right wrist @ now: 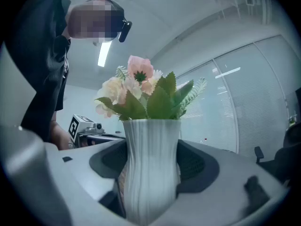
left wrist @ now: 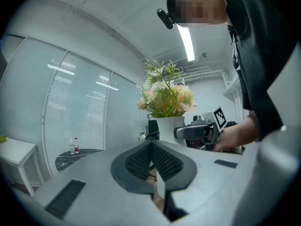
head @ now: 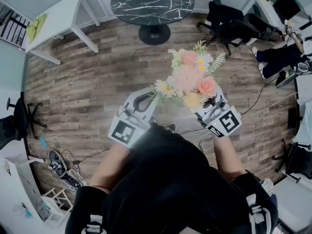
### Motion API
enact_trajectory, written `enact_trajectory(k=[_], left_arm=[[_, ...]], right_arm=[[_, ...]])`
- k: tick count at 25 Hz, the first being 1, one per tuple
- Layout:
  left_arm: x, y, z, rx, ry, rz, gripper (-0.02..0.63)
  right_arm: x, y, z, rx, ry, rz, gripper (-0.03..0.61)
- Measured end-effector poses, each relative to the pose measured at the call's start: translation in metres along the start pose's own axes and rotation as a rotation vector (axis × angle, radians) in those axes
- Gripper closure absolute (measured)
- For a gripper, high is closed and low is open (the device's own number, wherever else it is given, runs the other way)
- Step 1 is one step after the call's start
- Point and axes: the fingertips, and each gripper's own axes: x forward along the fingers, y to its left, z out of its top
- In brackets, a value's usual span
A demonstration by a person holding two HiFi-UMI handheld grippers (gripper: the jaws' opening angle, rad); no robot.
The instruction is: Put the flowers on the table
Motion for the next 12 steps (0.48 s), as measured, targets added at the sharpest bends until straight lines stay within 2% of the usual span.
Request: enact_trajectory(k=[12], left_arm=[[0.005,0.022,-0.002,0.008,-0.001,-0.006,0.604]], right_arm=[[0.017,-0.014,-0.002,0.052,-0.007,-0.006,0.245]])
